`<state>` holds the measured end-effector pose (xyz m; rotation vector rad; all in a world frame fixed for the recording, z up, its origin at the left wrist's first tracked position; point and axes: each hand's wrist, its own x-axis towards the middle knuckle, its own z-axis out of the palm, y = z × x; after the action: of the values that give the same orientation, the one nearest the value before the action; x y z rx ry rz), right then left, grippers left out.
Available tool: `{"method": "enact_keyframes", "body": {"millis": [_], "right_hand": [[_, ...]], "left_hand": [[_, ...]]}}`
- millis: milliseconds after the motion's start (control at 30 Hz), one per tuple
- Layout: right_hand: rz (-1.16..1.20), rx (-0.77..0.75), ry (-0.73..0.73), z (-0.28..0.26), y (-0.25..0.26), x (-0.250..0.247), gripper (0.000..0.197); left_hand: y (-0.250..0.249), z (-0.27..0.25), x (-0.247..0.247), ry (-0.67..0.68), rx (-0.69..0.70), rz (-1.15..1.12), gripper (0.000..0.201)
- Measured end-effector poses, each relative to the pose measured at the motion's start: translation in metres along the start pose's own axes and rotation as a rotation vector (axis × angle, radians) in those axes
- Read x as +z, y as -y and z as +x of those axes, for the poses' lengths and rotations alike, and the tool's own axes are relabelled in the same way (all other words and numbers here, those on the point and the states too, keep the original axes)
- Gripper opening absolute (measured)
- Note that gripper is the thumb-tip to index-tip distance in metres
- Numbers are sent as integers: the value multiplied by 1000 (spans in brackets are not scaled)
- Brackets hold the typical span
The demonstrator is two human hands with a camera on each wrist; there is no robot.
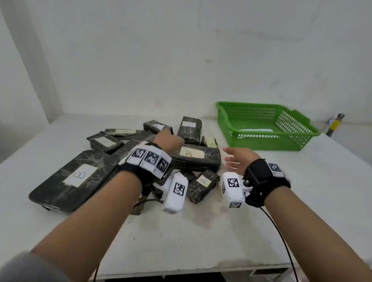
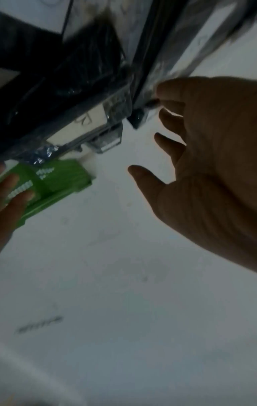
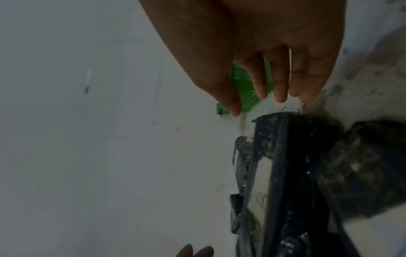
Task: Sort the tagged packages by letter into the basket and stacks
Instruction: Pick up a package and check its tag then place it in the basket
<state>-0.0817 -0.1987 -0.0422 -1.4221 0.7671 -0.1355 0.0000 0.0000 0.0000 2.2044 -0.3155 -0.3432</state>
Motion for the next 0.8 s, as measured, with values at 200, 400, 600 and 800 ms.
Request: {"method": "enact_keyframes", "body": {"millis": [200,400,600,800], "right_hand": [[-9,17,25,18,-7,8,11],[74,-145,-22,18,-14,5,17],[200,-303,-40,3,-15,16,15],[375,-390,68,-21,-18,46,31]], "left_hand": [[12,37,6,16,-74,108,38],[26,51,-6,-6,-44,13,19],[35,31,-33,-60,113,-394,25],[50,-8,-59,-76,189,-616,51]]}}
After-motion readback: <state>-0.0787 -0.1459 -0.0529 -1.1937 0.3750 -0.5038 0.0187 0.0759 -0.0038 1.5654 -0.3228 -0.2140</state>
